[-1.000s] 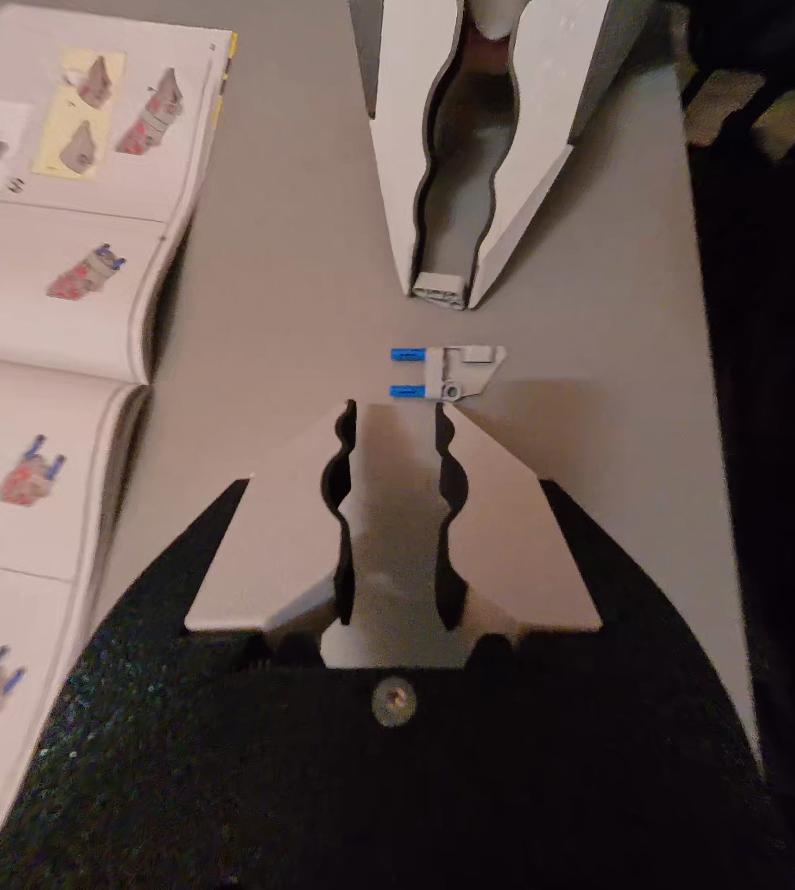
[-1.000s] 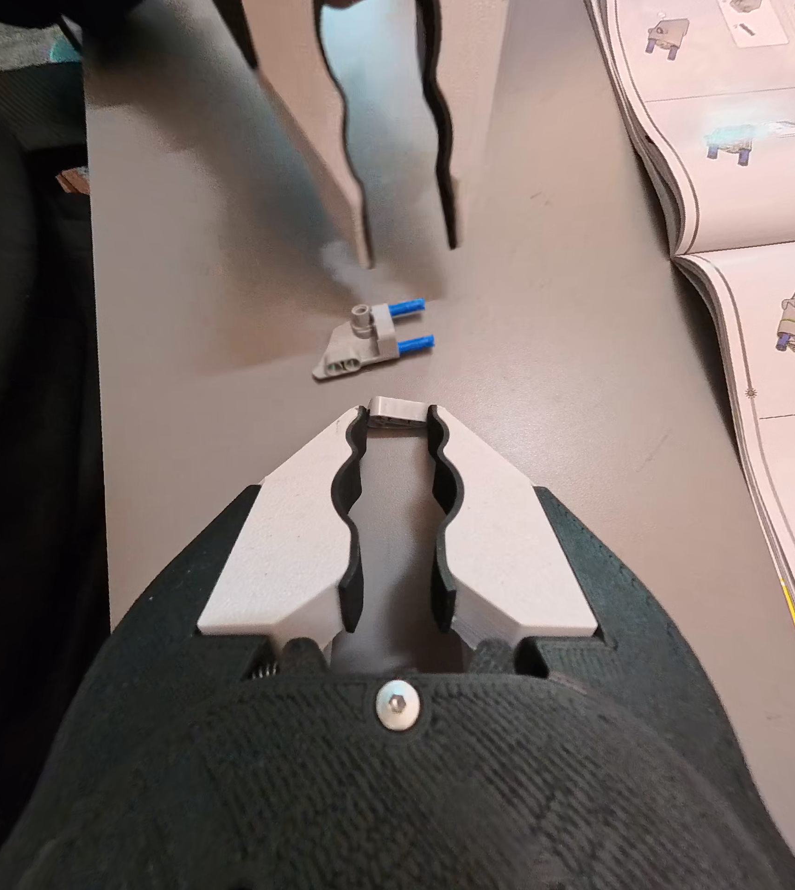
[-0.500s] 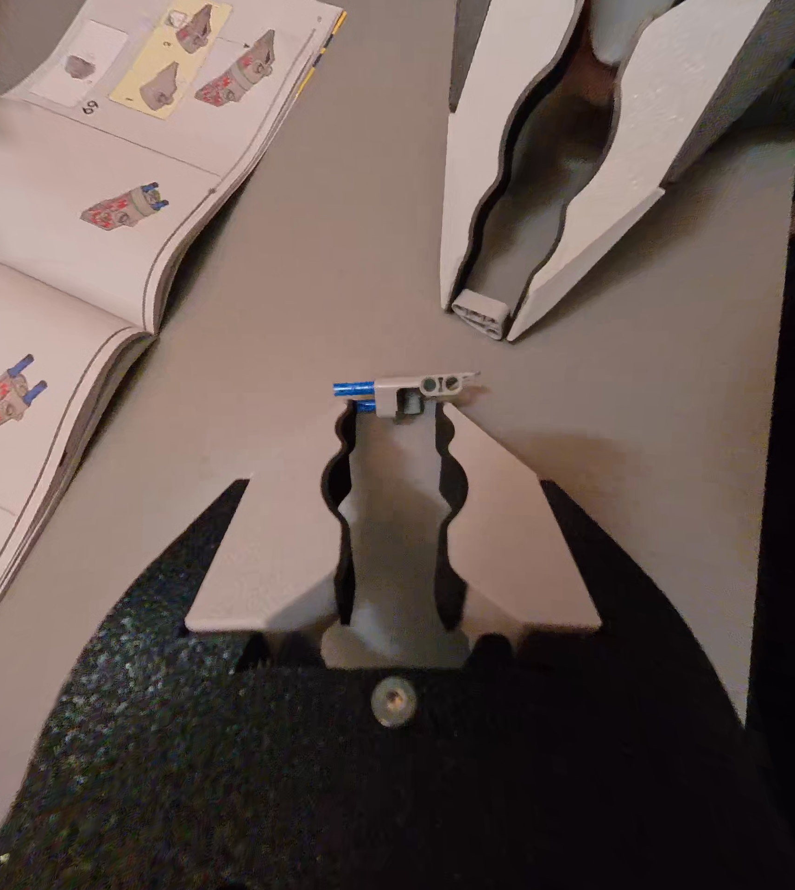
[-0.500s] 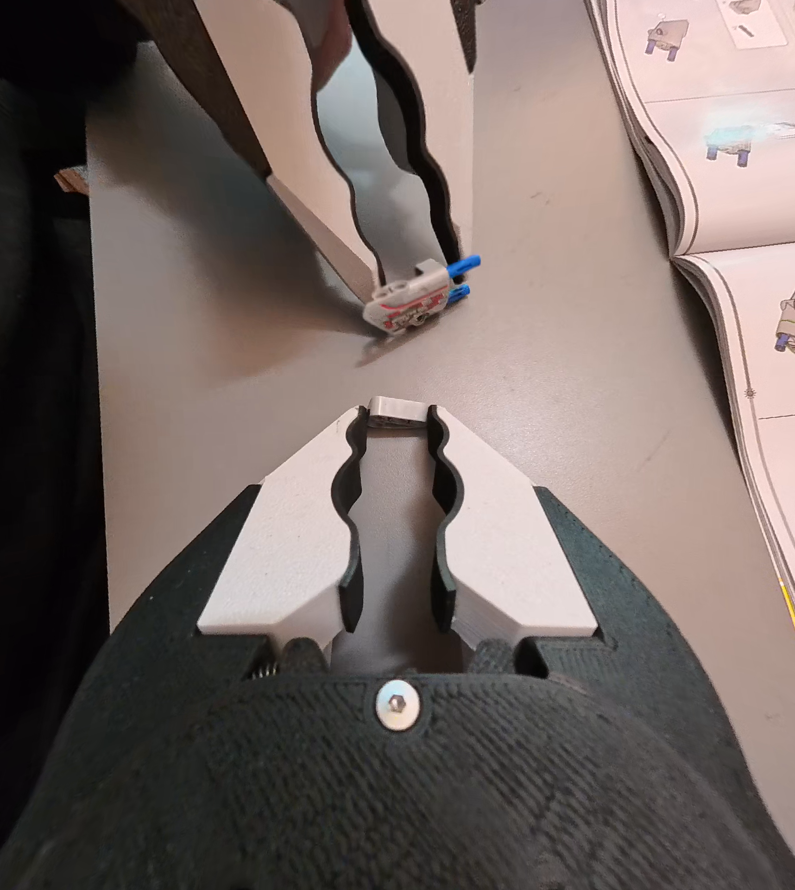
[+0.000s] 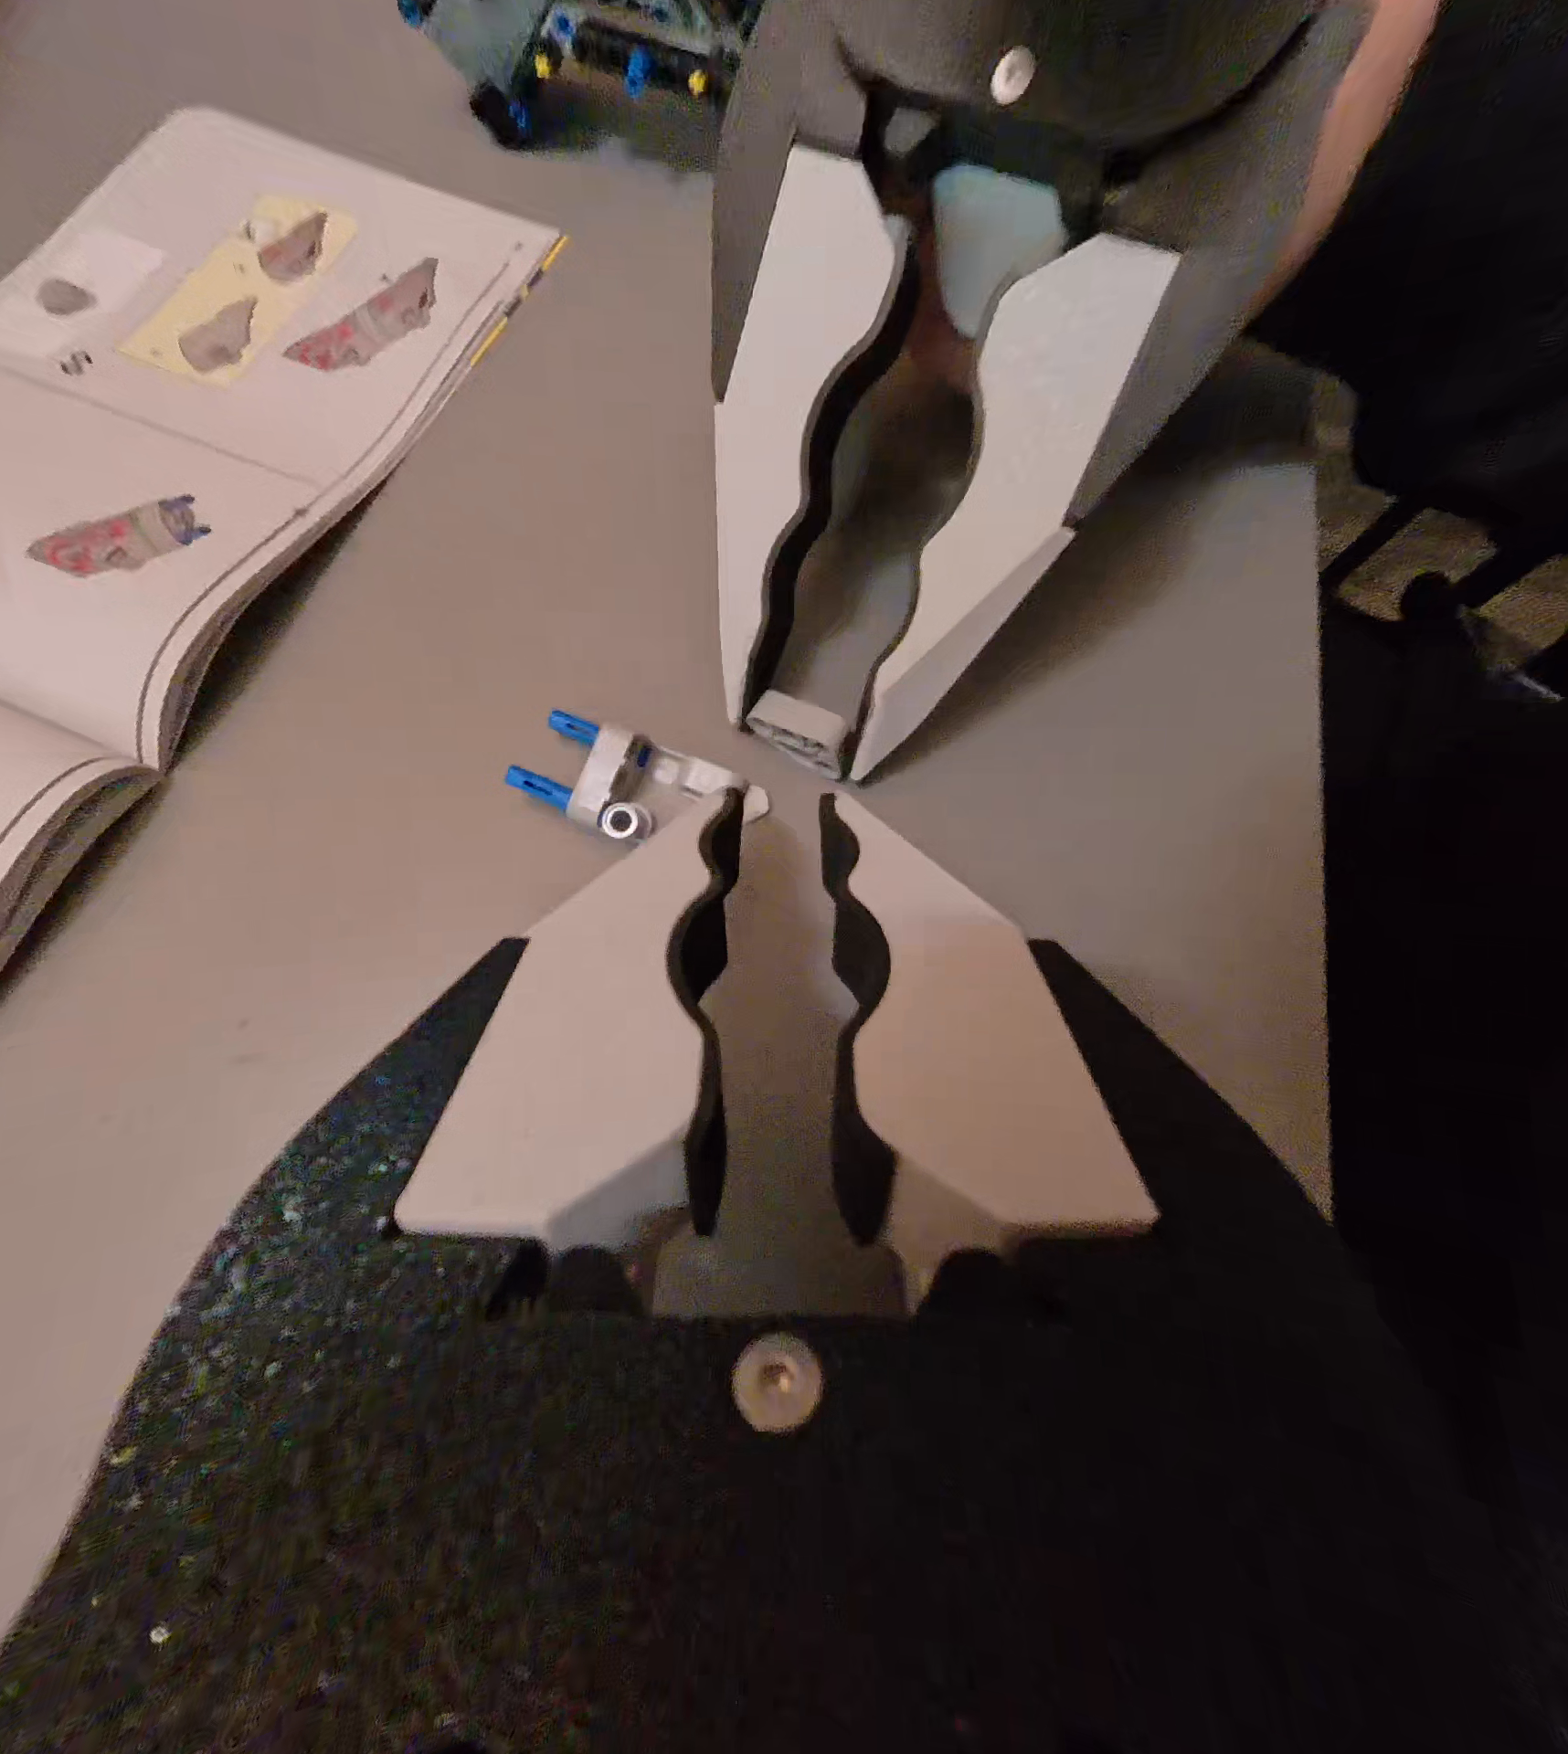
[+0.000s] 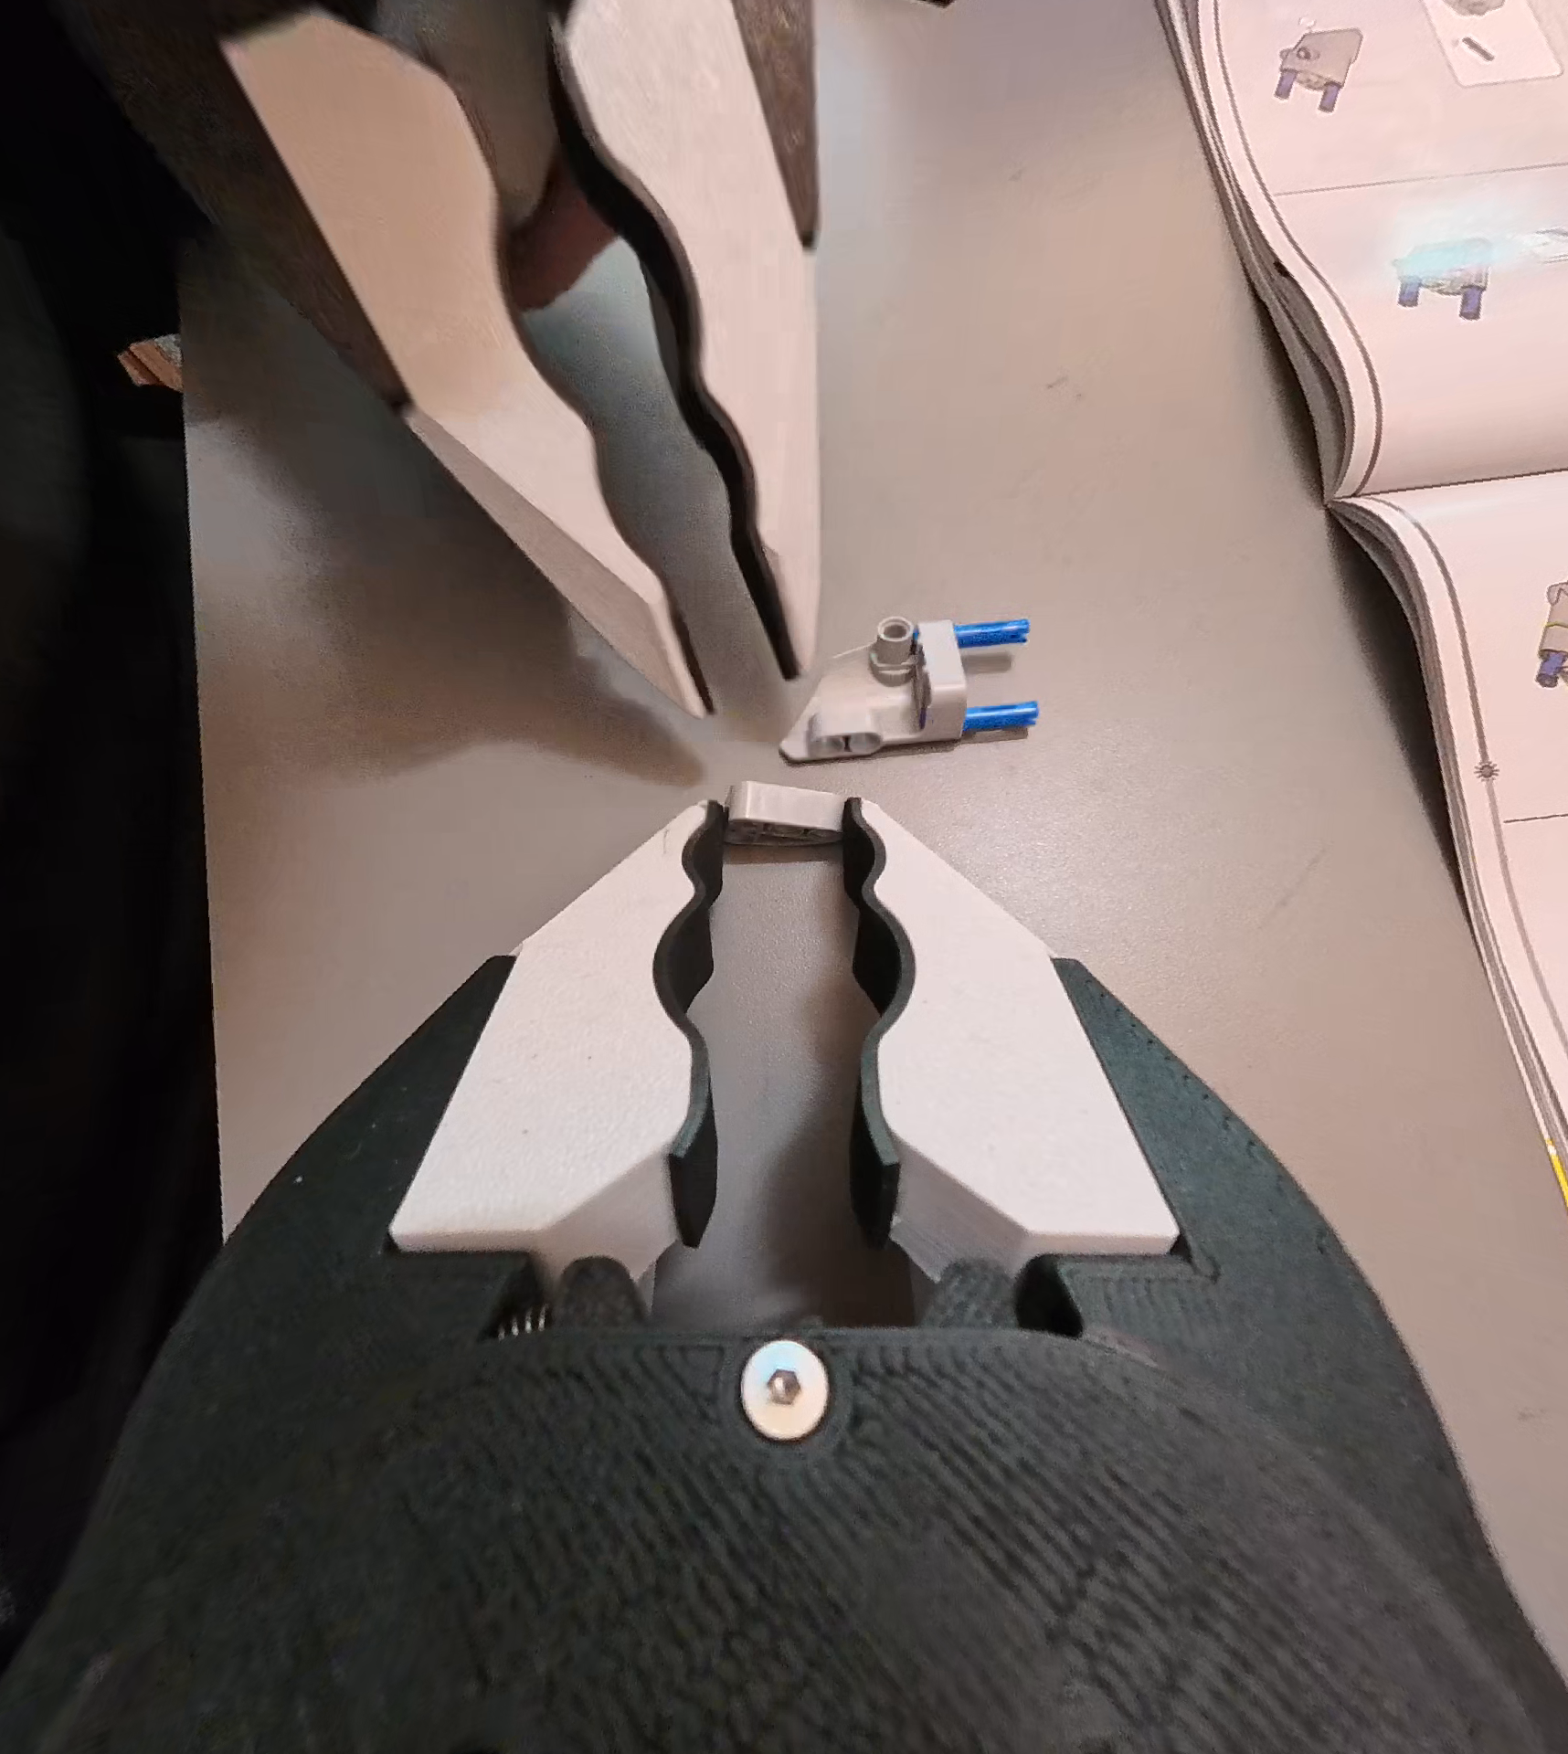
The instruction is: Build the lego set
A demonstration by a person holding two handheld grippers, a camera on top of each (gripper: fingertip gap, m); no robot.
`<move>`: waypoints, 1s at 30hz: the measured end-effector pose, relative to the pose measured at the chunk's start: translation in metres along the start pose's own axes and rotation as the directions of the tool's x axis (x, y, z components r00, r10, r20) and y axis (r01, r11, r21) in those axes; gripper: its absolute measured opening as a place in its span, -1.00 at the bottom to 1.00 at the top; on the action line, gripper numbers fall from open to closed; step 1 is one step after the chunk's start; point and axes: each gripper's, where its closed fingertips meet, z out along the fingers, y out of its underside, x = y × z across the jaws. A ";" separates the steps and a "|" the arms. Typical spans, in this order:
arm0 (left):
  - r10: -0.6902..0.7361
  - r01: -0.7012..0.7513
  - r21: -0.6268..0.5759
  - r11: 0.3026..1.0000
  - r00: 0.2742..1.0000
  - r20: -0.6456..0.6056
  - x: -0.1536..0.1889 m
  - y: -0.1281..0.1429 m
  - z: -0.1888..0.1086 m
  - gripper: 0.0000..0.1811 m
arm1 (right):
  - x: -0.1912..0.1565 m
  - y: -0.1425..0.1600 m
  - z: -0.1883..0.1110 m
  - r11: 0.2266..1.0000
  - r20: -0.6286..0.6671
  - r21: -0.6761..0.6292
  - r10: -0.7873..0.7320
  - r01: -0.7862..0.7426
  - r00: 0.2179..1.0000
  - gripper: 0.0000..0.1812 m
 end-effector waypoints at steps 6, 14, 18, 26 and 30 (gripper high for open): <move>-0.051 0.052 -0.059 0.997 0.999 0.019 -0.012 0.011 0.010 -0.82 | 0.000 0.000 0.000 1.000 -0.005 0.000 -0.007 0.007 1.000 -0.74; -0.054 0.055 -0.052 0.997 0.998 0.012 -0.030 0.010 -0.013 -0.70 | 0.000 0.000 0.000 1.000 -0.003 0.000 -0.004 0.004 1.000 -0.74; -0.144 0.151 -0.062 0.987 0.985 0.096 -0.055 0.008 -0.010 -0.54 | 0.000 0.000 0.000 1.000 -0.005 0.000 -0.006 0.006 1.000 -0.74; -0.126 0.137 -0.081 0.987 0.984 0.123 -0.051 0.011 0.009 -0.68 | 0.000 0.000 0.000 1.000 -0.012 0.000 -0.013 0.013 1.000 -0.74; 0.114 -0.106 -0.088 0.990 0.989 0.092 -0.046 0.011 0.008 -0.68 | 0.000 0.000 0.000 1.000 -0.008 0.000 -0.008 0.008 1.000 -0.74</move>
